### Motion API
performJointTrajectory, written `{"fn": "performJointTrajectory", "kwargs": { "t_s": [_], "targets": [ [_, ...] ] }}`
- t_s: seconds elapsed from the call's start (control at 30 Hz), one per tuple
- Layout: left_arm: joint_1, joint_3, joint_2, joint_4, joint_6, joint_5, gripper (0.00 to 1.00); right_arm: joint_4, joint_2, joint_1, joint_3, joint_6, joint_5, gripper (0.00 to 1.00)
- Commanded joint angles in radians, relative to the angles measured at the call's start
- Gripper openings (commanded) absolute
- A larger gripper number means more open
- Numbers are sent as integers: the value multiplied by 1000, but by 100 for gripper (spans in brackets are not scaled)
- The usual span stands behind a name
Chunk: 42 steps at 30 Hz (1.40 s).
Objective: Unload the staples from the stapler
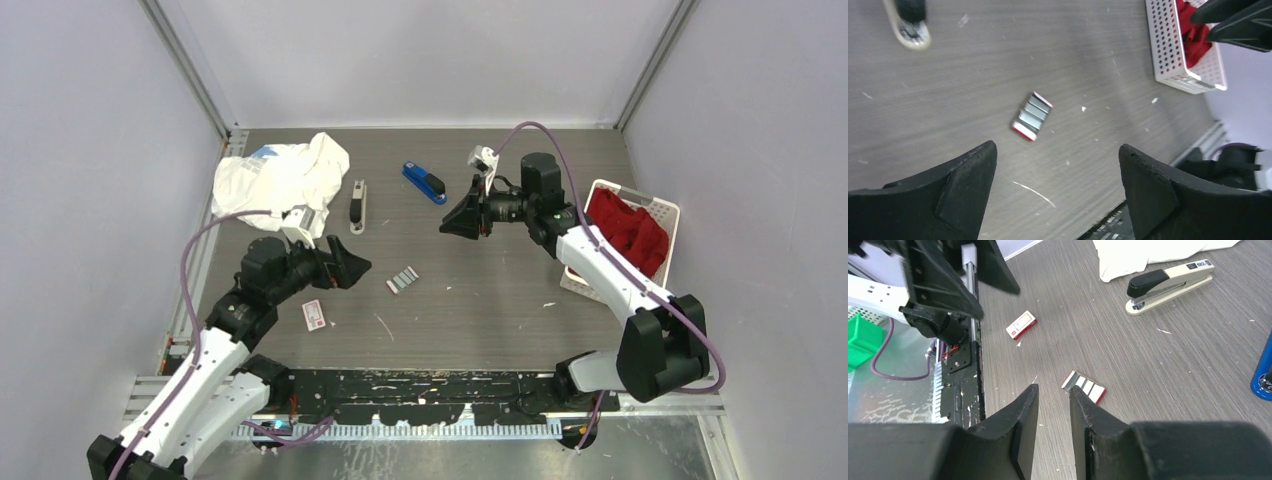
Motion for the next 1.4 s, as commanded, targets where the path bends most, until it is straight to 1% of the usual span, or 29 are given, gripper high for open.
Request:
{"fn": "performJointTrajectory", "kwargs": {
  "t_s": [0.0,0.13,0.2,0.4,0.57,0.9,1.1,1.37],
  "targets": [
    [5,-159,-13,315,-309,97,89,107,-56,-11,-20,26,-47,35],
    [4,-262,-22,395,-403,58,88,116,-52,-11,-28,29,-49,35],
    [2,-303,-26,416,-431,46,83,118,-47,-12,-31,30,-51,35],
    [-16,-362,-18,419,-457,13,79,124,-34,-11,-38,32,-51,35],
    [-34,-376,22,435,-454,-10,76,125,-19,-12,-40,33,-55,35],
    [-51,-377,133,448,-414,-42,64,124,1,-11,-42,34,-55,35],
    [-53,-370,205,470,-408,-35,61,124,7,-12,-43,34,-53,35],
    [-54,-370,198,451,-395,-58,54,122,15,-13,-43,32,-52,35]
  ]
}}
